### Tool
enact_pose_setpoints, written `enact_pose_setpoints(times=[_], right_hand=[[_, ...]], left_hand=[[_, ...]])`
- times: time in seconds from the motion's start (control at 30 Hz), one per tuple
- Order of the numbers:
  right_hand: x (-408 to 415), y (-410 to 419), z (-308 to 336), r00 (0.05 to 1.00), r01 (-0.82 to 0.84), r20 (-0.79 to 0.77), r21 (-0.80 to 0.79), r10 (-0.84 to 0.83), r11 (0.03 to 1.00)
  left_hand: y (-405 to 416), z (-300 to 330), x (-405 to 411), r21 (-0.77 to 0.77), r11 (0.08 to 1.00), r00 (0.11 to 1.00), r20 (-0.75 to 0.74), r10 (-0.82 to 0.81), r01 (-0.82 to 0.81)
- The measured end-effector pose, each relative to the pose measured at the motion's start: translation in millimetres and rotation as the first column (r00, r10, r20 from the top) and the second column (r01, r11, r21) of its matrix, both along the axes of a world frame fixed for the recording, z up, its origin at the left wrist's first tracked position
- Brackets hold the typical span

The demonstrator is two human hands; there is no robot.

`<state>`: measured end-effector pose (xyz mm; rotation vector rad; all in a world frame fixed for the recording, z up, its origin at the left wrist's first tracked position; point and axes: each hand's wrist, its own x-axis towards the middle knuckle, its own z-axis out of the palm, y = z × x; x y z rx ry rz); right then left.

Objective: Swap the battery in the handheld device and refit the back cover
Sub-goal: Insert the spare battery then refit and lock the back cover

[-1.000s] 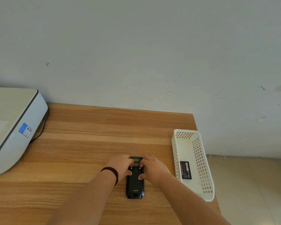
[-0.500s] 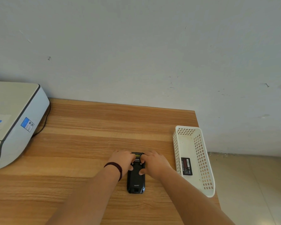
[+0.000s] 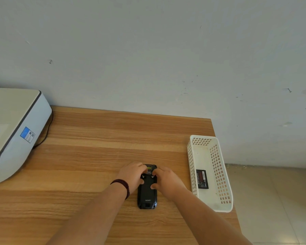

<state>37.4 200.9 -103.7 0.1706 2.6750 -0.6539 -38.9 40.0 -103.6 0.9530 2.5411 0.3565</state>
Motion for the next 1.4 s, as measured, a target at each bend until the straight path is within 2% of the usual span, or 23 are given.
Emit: enact_pose_setpoints(times=[0.27, 0.53, 0.87, 1.4], right_hand=[[-6, 2, -3, 0.998, 0.062, 0.030, -0.036, -0.060, 0.997], [-11, 3, -5, 0.999, 0.023, 0.037, 0.001, -0.023, 1.000], [-13, 1, -7, 0.999, 0.030, 0.033, 0.013, -0.031, 0.999], [-11, -1, -9, 0.990, 0.137, 0.035, -0.063, -0.135, 0.989]], left_hand=[[0, 0, -3, 0.043, 0.999, 0.999, 0.050, -0.015, 0.013], [4, 4, -5, 0.006, 1.000, 0.991, 0.134, -0.003, 0.003], [10, 1, -4, 0.006, 0.988, 0.956, 0.254, 0.146, -0.153], [14, 1, -5, -0.007, 0.958, 0.906, 0.322, 0.273, -0.286]])
